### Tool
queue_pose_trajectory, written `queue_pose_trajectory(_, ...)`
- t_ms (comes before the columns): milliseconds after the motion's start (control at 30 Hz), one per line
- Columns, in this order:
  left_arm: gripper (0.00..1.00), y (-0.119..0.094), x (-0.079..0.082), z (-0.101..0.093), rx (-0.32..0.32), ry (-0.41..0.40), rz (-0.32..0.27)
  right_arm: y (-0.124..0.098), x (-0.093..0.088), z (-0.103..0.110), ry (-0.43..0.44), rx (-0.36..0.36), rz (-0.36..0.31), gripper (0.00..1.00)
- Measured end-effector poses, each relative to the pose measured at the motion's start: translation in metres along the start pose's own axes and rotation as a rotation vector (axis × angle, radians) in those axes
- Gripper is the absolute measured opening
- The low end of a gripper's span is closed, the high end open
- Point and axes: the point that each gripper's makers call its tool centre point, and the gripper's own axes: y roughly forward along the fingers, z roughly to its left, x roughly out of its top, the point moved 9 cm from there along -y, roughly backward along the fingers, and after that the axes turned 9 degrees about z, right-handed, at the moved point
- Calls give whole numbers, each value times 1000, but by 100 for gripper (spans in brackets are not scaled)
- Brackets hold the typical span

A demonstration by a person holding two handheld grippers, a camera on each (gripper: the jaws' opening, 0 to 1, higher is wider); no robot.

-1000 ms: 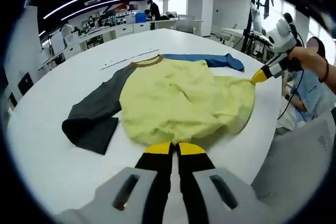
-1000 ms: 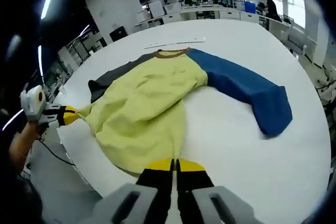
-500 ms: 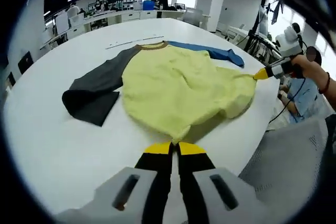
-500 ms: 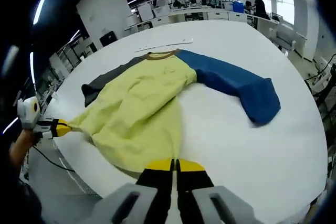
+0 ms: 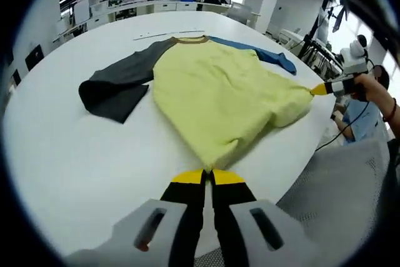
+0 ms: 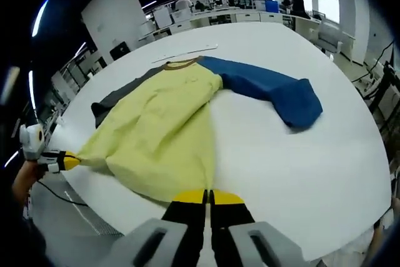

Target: Fold the garment on the visible template until the final outline fits inside the template.

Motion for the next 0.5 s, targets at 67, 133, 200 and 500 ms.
queue_pose_trajectory(67,0,1,-2,0,-1,1,8,0,-4,-2,10,-1,4,0)
queue_pose_trajectory(133,0,3,-4,0,-2,-4,13,0,-6,-3,16,-2,4,0)
queue_pose_trajectory(200,0,4,-5,0,-2,-8,19,-1,-8,-4,21,-3,6,0)
queue_pose_trajectory(500,0,9,-17,1,5,-33,59,1,-18,-11,36,-35,35,0)
